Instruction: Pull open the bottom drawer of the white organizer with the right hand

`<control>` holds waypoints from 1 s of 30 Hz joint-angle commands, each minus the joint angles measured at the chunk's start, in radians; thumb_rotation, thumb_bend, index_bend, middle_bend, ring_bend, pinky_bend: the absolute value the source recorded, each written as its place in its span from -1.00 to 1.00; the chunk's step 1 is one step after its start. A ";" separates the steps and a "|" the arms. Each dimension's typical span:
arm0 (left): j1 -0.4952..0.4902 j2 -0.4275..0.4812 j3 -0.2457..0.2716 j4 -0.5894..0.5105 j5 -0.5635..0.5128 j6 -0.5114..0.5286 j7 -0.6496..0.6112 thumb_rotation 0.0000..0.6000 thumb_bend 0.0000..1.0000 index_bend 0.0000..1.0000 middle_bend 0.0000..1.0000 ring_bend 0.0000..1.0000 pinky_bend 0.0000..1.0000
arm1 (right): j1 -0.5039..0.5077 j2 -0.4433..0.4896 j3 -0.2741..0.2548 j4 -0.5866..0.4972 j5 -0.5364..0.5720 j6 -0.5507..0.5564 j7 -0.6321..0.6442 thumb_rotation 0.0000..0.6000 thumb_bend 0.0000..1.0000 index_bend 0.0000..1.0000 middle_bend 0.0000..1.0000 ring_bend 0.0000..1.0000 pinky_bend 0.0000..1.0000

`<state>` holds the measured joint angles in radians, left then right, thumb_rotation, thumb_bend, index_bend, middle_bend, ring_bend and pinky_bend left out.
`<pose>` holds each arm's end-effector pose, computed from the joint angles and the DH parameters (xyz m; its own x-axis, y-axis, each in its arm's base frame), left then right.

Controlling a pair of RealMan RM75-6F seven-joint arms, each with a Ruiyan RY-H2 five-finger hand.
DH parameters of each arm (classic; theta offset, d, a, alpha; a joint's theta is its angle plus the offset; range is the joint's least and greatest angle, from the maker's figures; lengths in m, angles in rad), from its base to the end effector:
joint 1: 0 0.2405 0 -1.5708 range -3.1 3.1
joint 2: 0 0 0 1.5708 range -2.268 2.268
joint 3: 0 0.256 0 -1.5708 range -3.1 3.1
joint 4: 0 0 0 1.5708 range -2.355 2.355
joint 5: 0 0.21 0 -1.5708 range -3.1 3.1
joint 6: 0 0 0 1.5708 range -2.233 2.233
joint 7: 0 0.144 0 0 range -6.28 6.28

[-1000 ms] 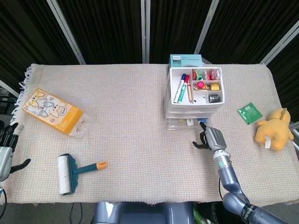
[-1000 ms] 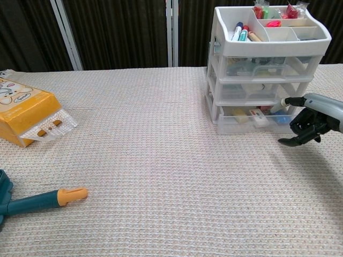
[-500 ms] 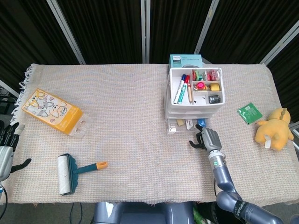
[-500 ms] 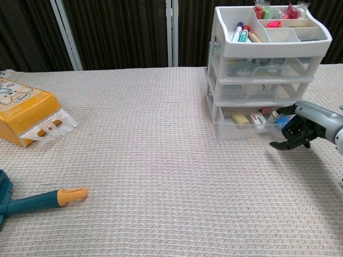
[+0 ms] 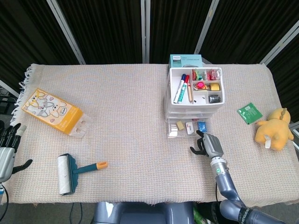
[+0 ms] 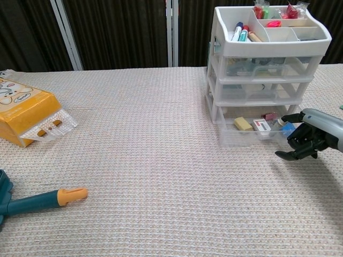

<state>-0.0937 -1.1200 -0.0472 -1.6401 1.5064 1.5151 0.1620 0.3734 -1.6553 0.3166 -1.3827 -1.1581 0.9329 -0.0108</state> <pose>-0.3014 0.1826 0.1594 0.5133 -0.0299 0.8577 0.8576 -0.0215 -0.5139 -0.2439 -0.2980 -0.0236 -0.0488 -0.3021 0.9520 -0.9969 0.0730 -0.0279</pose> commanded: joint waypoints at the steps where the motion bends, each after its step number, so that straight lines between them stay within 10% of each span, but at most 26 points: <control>1: 0.001 0.000 0.001 -0.001 0.002 0.002 0.001 1.00 -0.75 -1.00 -1.00 -1.00 -1.00 | -0.005 0.013 -0.017 -0.016 -0.004 0.010 0.009 1.00 -0.56 -0.12 0.74 0.73 0.49; 30: 0.004 0.003 -0.001 0.001 0.003 0.007 -0.006 1.00 -0.75 -1.00 -1.00 -1.00 -1.00 | -0.015 0.067 -0.128 -0.093 -0.012 0.074 0.024 1.00 -0.56 -0.14 0.74 0.73 0.49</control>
<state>-0.0896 -1.1172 -0.0484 -1.6394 1.5098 1.5218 0.1559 0.3597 -1.5894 0.1904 -1.4738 -1.1676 1.0055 0.0110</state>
